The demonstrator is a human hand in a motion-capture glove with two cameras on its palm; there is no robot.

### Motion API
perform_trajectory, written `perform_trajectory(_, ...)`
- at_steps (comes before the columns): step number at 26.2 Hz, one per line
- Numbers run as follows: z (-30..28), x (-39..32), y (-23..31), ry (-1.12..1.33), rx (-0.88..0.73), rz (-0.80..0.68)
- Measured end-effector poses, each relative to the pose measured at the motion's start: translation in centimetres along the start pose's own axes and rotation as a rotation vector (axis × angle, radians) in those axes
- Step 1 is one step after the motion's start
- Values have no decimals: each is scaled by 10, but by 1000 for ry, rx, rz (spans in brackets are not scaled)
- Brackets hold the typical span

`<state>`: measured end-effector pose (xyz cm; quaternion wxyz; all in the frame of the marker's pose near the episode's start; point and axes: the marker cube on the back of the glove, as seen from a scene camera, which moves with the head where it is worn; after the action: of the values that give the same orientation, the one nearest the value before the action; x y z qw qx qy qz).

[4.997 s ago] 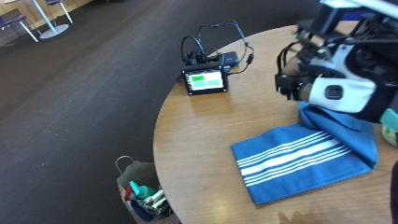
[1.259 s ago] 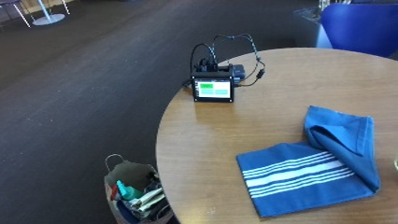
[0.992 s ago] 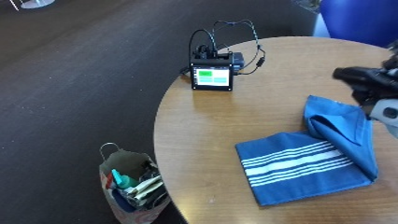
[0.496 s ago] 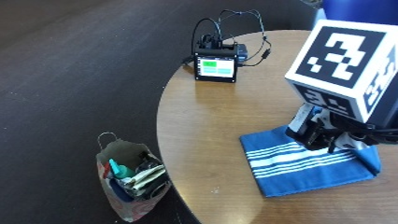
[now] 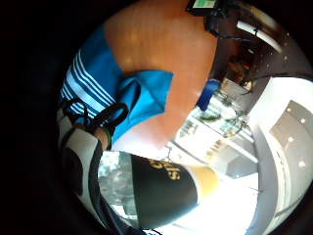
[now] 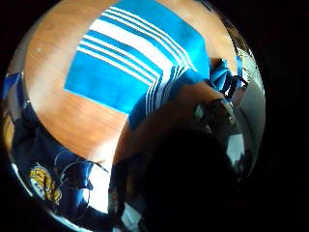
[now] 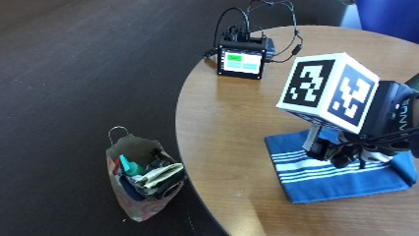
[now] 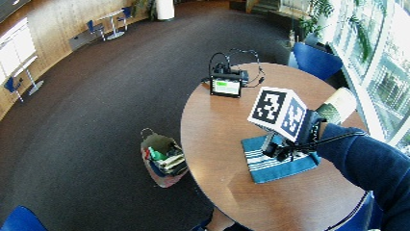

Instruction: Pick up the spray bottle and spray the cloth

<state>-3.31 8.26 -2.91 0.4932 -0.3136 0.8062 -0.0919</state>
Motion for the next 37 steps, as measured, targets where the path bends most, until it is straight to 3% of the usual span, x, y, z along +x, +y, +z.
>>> perform_trajectory(6,7,-1,2,167,-131,34)
perform_trajectory(26,10,-17,-3,136,-156,-29)
perform_trajectory(31,10,-12,-2,31,-110,-20)
perform_trajectory(37,9,12,2,-292,21,53)
